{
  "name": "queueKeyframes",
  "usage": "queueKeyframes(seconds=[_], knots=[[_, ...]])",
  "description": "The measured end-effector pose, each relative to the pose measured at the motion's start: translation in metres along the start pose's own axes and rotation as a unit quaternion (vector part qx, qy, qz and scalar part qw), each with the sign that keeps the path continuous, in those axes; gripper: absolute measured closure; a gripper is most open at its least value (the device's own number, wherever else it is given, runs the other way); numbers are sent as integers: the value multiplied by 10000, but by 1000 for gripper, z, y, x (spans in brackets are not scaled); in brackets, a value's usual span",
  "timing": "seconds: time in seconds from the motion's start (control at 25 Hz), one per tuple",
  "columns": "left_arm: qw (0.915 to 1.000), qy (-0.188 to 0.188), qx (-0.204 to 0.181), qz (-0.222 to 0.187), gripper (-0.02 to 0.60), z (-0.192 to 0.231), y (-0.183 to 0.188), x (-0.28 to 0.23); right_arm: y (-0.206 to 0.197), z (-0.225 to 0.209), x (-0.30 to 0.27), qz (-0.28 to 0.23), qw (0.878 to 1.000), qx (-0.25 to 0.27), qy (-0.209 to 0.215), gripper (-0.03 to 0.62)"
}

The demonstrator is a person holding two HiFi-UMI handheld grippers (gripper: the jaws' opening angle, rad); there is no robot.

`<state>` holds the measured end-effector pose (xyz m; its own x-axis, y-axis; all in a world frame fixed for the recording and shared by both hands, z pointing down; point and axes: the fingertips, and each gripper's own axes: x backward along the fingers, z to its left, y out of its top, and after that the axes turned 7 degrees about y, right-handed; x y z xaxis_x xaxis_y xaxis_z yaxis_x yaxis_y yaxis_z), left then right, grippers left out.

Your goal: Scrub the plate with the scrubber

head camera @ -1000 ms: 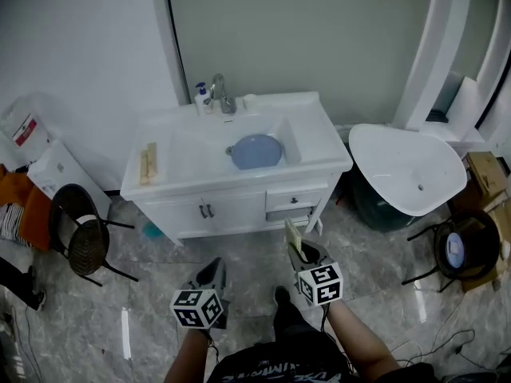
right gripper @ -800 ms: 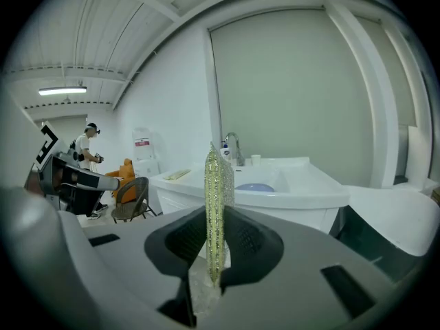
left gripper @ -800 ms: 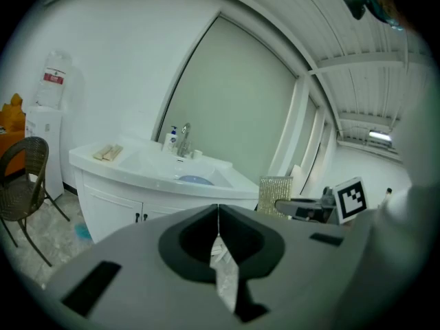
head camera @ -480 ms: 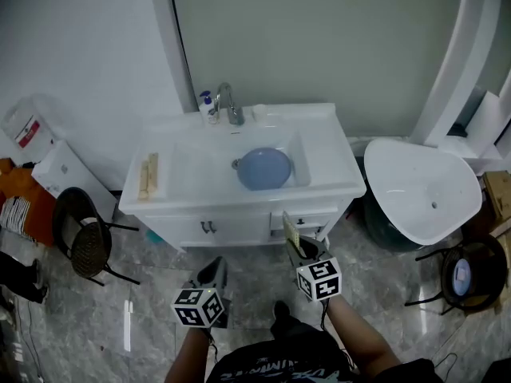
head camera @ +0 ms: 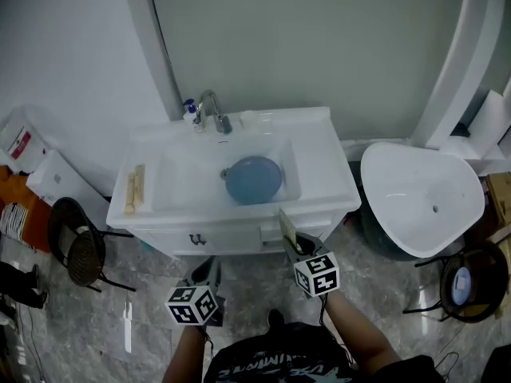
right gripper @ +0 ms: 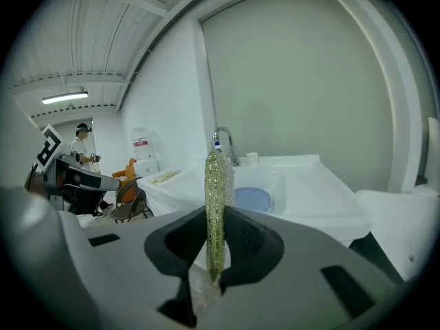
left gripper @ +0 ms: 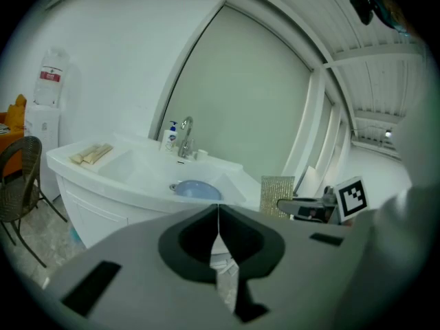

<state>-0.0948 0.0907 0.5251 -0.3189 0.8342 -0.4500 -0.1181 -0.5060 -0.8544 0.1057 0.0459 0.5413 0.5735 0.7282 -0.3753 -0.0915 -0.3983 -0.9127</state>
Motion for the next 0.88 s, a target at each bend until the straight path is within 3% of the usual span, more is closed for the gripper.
queueKeyframes(seconds=[0.28,0.64,0.88], knots=[[9999,143,54,-13,563,-8,10,-26,13,-43,-15,55,9999,-19,85,523],[9997,240,79,-19,563,-4,18,-31,8,-42,-26,126,9995,-180,233,523],[9998,164,138,-12,563,6,25,-52,11,-50,-36,115,9997,-208,115,523]])
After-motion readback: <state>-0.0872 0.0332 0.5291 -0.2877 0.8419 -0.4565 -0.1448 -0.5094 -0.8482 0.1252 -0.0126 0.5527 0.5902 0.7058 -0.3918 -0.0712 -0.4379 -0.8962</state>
